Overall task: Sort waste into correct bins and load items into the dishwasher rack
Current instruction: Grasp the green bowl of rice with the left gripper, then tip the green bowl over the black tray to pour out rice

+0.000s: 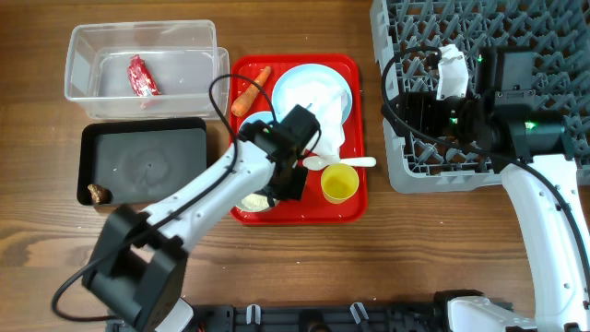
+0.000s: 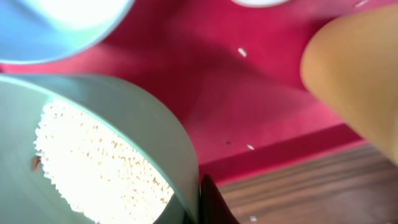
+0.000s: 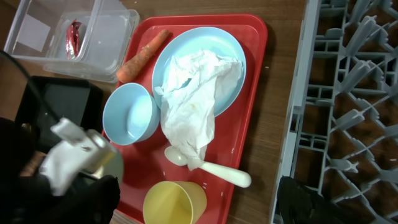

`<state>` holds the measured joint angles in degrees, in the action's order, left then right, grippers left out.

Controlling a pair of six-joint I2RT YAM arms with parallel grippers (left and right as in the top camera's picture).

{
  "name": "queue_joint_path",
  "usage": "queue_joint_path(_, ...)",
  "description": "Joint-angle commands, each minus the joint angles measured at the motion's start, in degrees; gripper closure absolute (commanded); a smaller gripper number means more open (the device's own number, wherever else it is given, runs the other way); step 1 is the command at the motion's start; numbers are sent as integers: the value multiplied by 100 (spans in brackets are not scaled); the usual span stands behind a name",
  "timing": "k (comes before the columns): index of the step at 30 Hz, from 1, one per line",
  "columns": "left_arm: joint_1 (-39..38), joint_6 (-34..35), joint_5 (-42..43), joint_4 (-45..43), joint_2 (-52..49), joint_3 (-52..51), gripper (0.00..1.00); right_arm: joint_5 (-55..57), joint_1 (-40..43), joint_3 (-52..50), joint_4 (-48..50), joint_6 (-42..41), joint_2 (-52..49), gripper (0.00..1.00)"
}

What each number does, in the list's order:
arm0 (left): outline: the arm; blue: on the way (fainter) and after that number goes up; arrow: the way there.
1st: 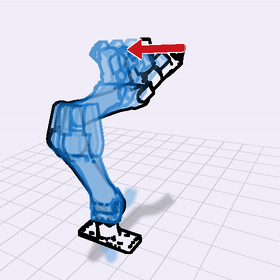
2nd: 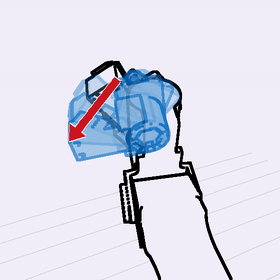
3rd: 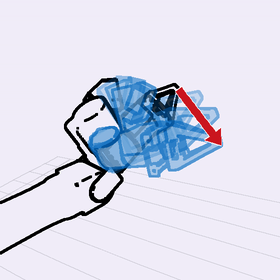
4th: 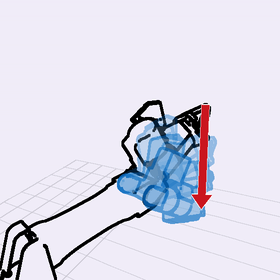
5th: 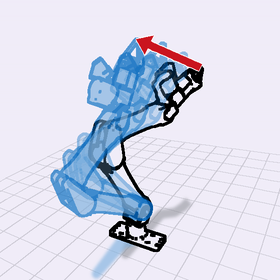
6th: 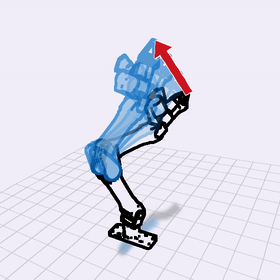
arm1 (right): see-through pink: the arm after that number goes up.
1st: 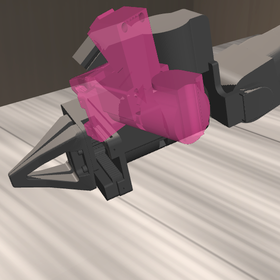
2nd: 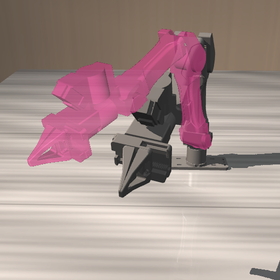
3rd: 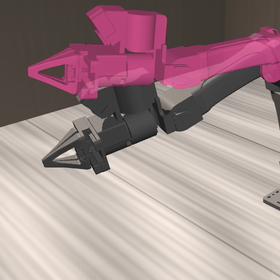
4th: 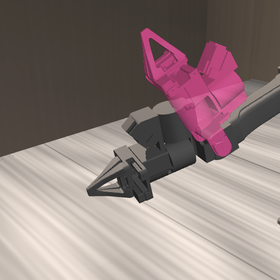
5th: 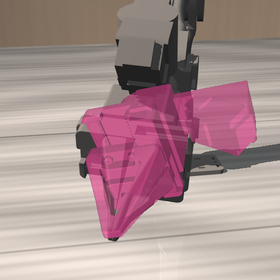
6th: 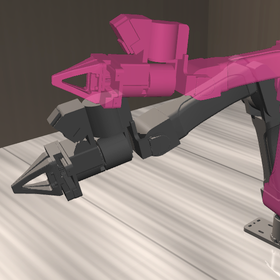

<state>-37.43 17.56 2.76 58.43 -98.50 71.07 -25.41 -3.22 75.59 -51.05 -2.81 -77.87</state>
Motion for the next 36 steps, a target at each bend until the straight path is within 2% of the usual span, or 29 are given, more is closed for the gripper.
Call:
queue_joint_path(1, 264, 94, 236, 229, 518, 385, 96, 35, -13, 83, 15, -33, -37, 16)
queue_joint_path(8, 1436, 92, 938, 55, 754, 385, 96, 35, -13, 83, -31, -35, -37, 16)
queue_joint_path(11, 2415, -11, 1366, -37, 754, 382, 96, 37, -13, 83, -76, -26, -37, 16)
queue_joint_path(14, 3534, -621, 2625, -181, 737, 382, 96, 37, -13, 83, -66, -24, -37, 16)
queue_joint_path(21, 5372, -1729, 4225, -245, 468, 201, 96, 37, -13, 83, -68, -22, -37, 16)
queue_joint_path(24, 6129, -2739, 5471, -249, 39, 46, 96, 37, -13, 83, -68, -24, -37, 16)
queue_joint_path(30, 6723, -3696, 6524, -247, -968, -216, 96, 37, -13, 83, -68, -24, -37, 15)
queue_joint_path(36, 6760, -3989, 7176, -205, -1268, -225, 96, 35, -13, 83, -83, -39, -37, 16)
